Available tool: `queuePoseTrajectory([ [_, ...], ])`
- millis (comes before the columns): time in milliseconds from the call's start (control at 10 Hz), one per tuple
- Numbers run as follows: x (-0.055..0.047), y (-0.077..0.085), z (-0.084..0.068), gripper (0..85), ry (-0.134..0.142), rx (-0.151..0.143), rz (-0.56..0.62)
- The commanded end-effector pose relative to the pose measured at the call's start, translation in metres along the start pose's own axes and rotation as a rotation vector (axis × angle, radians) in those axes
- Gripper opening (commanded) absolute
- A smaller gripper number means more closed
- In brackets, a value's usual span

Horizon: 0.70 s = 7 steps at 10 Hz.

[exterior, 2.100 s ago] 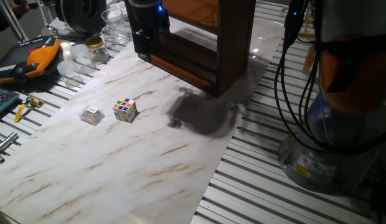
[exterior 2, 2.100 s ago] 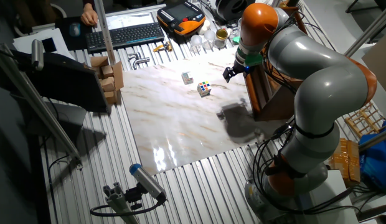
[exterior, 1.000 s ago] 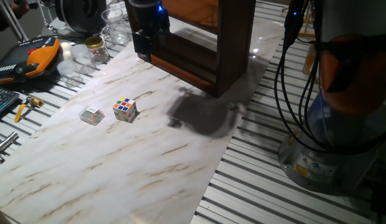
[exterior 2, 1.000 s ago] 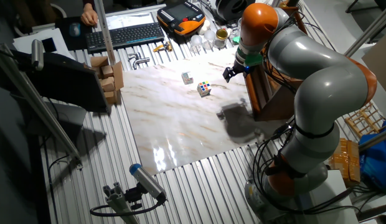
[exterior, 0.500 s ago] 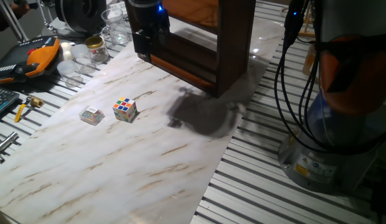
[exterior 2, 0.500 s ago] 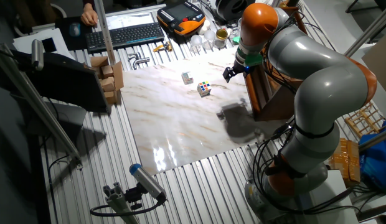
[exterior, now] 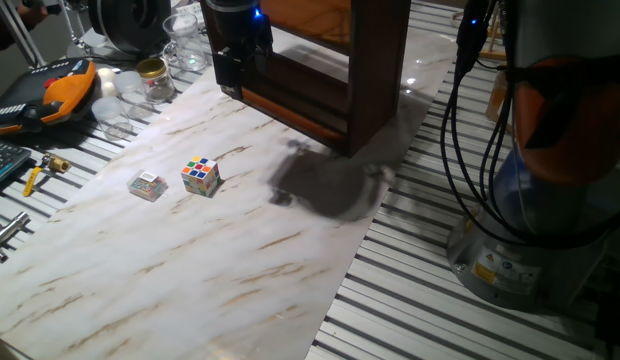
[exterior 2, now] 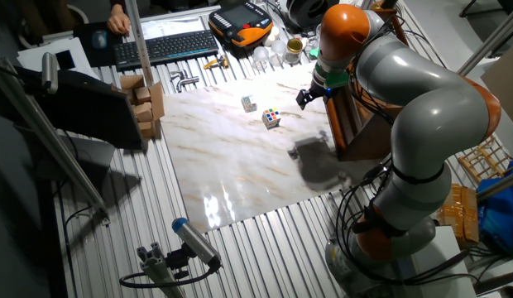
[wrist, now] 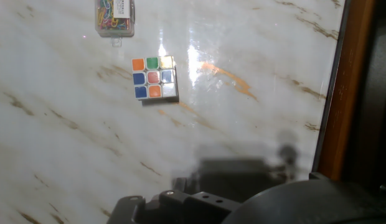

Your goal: Put the object on the shelf

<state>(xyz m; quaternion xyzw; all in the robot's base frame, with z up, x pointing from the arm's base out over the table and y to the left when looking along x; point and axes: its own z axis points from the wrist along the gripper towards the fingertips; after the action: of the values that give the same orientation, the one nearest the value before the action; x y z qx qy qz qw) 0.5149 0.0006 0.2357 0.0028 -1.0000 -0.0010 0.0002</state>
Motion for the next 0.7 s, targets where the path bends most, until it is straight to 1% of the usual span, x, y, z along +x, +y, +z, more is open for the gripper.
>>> queuePoseTrajectory([
  [0,-0.0002,-0.0002,-0.0008,0.0,0.017,-0.008,-0.029],
  [200,-0.0006,-0.0002,-0.0034,0.0,0.022,-0.006,-0.029],
  [600,-0.0007,-0.0001,-0.0027,0.0,0.019,-0.004,-0.029],
])
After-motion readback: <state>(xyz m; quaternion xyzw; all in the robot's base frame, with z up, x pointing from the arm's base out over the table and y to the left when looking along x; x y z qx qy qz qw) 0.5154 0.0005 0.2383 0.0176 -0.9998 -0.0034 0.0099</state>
